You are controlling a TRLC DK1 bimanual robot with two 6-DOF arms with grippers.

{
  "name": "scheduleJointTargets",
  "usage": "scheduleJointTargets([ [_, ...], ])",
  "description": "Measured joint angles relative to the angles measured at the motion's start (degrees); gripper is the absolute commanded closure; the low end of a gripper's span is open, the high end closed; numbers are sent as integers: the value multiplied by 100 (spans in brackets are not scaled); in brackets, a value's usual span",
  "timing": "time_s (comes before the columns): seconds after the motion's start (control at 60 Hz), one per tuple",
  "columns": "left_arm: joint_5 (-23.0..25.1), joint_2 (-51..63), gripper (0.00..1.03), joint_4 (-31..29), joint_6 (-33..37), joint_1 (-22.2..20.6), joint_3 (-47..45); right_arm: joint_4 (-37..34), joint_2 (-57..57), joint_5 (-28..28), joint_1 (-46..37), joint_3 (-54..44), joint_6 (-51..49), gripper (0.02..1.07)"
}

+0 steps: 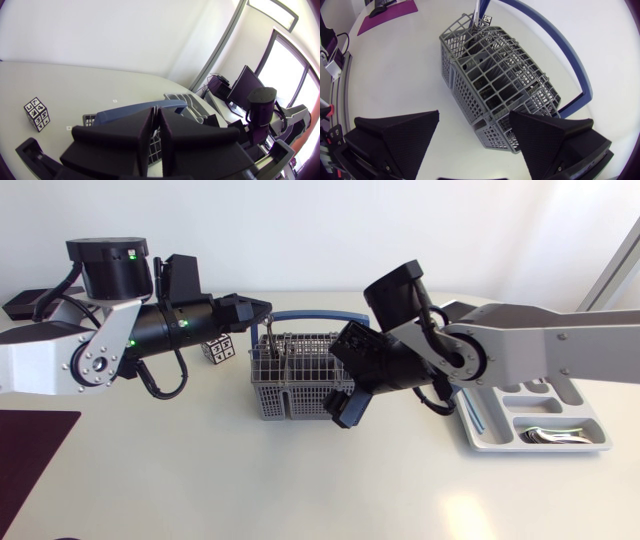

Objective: Transfer all utensils from the basket to the drawer tray.

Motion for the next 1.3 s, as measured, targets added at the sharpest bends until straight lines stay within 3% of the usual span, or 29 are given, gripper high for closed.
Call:
scheduleJointTargets([
  [0.25, 15, -138, 100, -2, 0, 0, -37, 426, 61, -4, 166, 258, 170, 8],
  [0.367, 15, -138, 100, 0, 0, 0, -37, 695, 131, -2, 254, 402, 205, 16],
  [0.483, 15, -138, 100, 0, 0, 0, -39, 911, 205, -7, 356, 404, 243, 40],
  [0.55, 15, -138, 100, 2, 0, 0, -48, 1082, 308, -11, 420, 411, 258, 66],
  [0.65, 15, -138, 100, 7, 0, 0, -48, 1386, 494, -22, 483, 413, 260, 93],
  [0.867, 15, -138, 100, 44, 0, 0, -70, 1733, 990, 15, 498, 608, 254, 94],
  [1.05, 22, -138, 100, 103, 0, 0, -72, 1462, 1799, 127, 481, 1202, 254, 94],
  [1.233, 42, -138, 100, 107, -2, -11, -74, 1309, 1908, -48, 376, 1397, 254, 94],
  [1.267, 63, -140, 100, 107, 0, -11, -74, 1325, 1884, -70, 363, 1375, 254, 93],
  [1.3, 83, -140, 100, 107, -2, -11, -74, 1331, 1829, -66, 354, 1318, 256, 84],
])
